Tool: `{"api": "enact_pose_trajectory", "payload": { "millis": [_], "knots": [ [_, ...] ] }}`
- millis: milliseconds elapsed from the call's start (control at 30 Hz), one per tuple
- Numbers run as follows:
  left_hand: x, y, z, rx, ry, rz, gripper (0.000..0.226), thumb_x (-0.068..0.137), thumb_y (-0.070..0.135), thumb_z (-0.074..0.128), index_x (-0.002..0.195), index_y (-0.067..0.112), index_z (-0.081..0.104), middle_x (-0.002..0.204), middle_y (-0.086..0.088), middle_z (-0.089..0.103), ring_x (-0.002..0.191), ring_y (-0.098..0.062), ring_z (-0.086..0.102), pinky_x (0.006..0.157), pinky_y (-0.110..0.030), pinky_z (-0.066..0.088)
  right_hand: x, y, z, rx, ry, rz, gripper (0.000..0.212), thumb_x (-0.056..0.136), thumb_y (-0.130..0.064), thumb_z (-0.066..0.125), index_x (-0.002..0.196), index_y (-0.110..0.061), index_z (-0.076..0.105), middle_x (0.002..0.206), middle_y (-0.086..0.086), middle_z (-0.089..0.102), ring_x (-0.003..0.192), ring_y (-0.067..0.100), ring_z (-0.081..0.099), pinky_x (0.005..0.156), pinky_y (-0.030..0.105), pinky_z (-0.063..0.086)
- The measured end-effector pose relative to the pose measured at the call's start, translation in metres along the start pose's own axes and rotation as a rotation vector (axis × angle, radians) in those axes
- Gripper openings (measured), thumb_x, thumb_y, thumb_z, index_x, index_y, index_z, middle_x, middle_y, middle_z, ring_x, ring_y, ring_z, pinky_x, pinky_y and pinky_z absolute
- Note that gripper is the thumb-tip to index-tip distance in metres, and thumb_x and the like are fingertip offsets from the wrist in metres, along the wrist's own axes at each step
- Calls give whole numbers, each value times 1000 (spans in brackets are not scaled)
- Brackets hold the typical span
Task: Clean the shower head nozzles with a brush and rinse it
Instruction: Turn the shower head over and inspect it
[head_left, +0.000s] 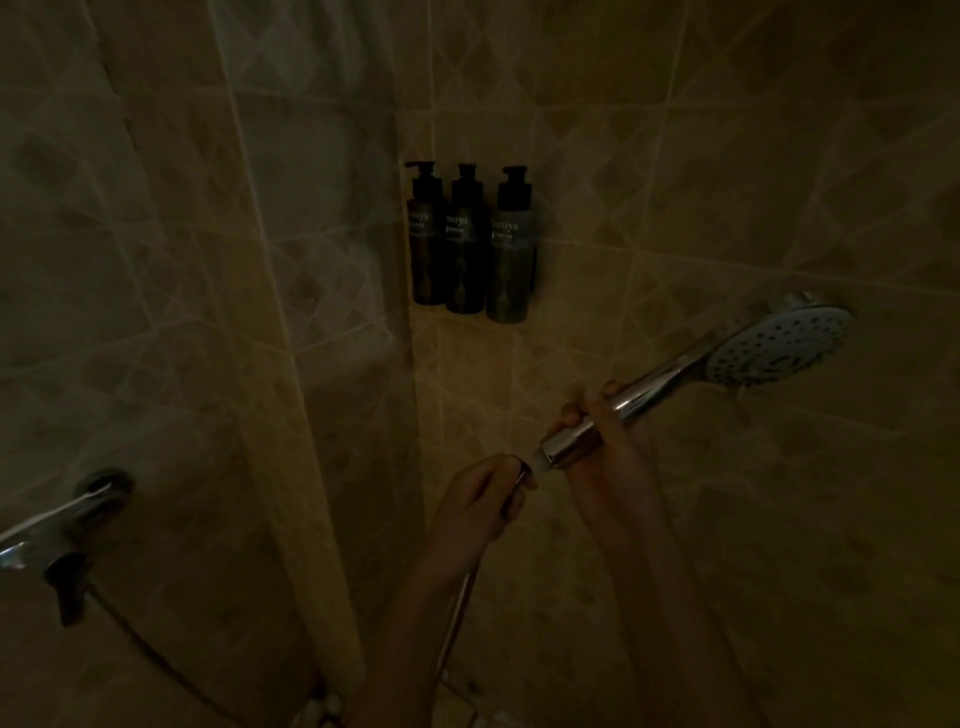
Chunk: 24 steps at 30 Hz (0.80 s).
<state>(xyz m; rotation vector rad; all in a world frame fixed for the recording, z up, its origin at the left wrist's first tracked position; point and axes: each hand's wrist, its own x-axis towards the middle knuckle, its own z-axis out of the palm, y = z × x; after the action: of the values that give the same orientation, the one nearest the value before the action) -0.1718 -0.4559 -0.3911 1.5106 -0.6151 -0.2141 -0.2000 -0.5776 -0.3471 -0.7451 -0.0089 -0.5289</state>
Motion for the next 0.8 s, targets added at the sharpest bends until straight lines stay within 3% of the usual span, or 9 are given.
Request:
{"api": "enact_pose_trajectory", "payload": {
  "millis": [200, 367, 567, 667, 733, 800],
  "knots": [
    [2, -1, 3, 39, -9, 45, 30, 98, 23, 39, 85, 10, 63, 61, 4, 51, 49, -8, 40, 49, -19, 31, 2, -5, -2, -39, -6, -3, 23, 92, -4, 48, 81, -23, 50, 75, -1, 52, 60, 7, 55, 61, 24, 48],
    [10, 5, 5, 58, -62, 37, 10, 90, 8, 54, 85, 7, 62, 64, 5, 61, 56, -2, 55, 56, -16, 45, 13, -14, -6, -138, -73, 17, 20, 93, -2, 47, 85, -21, 49, 72, 0, 51, 61, 9, 54, 60, 25, 47],
    [23, 28, -3, 150, -21, 89, 3, 81, 10, 67, 81, 11, 65, 71, 1, 66, 67, -7, 63, 67, -18, 51, 21, -30, -6, -418, -225, 136, 21, 91, 1, 48, 80, -18, 49, 54, -2, 50, 51, 11, 51, 48, 28, 44],
    [23, 42, -8, 231, 36, 147, 7, 82, 13, 67, 85, 7, 67, 78, -3, 68, 72, -7, 64, 70, -18, 51, 24, -34, -3, -640, -330, 160, 19, 88, 1, 53, 85, -16, 59, 55, 0, 51, 51, 12, 51, 51, 27, 42],
    [21, 49, -10, 296, 95, 203, 3, 81, 14, 68, 84, 14, 69, 79, 3, 69, 74, -1, 63, 70, -14, 48, 25, -34, 2, -697, -406, 223, 16, 87, 0, 56, 91, -12, 66, 59, 4, 54, 50, 12, 52, 49, 23, 42],
    [19, 55, -15, 387, 161, 247, 13, 80, 16, 69, 77, 29, 67, 75, 12, 65, 73, 8, 59, 70, -7, 44, 28, -33, 8, -715, -490, 285, 17, 88, -1, 57, 97, -9, 68, 58, 4, 57, 49, 11, 52, 47, 20, 42]
  ]
}}
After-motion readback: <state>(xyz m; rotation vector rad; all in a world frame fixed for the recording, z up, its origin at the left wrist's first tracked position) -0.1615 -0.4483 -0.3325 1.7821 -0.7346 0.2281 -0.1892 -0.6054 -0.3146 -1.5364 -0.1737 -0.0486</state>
